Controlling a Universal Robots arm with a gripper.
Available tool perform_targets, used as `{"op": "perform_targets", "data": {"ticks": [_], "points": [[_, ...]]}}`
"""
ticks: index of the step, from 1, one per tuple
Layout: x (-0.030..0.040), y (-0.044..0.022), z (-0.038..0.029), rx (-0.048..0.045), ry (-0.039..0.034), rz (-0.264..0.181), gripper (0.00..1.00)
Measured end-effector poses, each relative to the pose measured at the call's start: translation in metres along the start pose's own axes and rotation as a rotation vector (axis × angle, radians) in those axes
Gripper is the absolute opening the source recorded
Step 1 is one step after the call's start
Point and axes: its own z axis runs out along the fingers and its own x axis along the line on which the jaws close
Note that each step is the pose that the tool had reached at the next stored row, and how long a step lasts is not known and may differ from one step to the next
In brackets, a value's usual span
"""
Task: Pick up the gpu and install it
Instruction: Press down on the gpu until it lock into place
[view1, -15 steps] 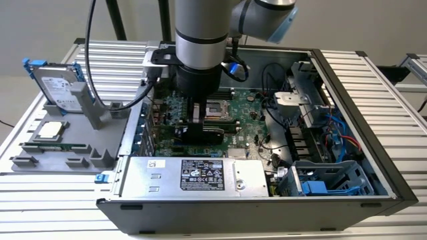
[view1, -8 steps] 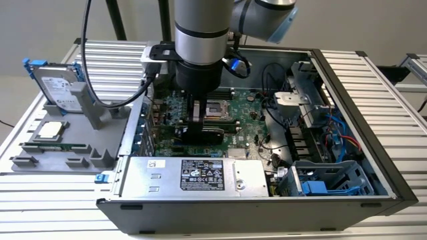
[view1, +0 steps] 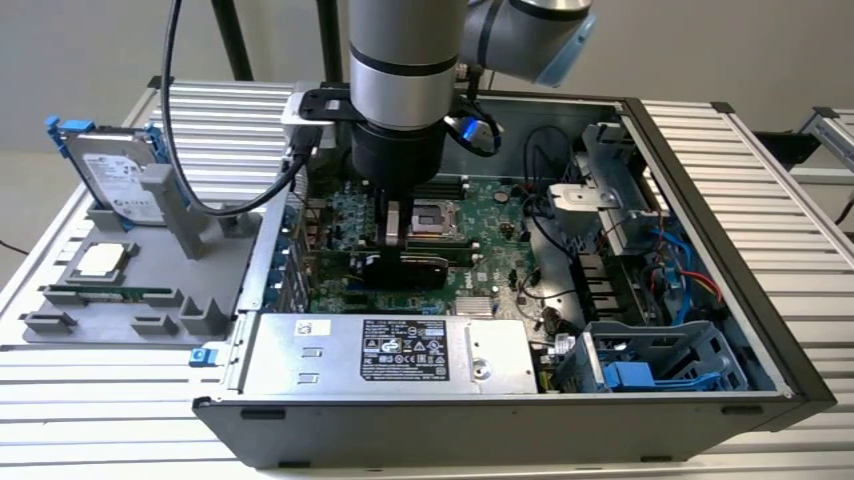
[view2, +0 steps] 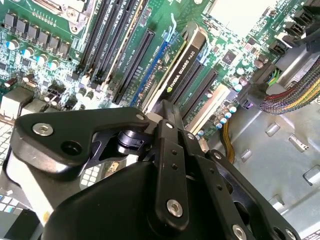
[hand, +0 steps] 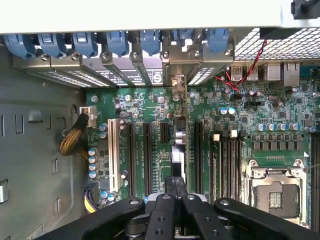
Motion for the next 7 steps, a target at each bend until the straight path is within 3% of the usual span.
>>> {"op": "perform_targets", "data": {"ticks": [7], "points": [[0.0003, 0.0, 0.0, 0.0, 0.0, 0.0, 0.0]]}}
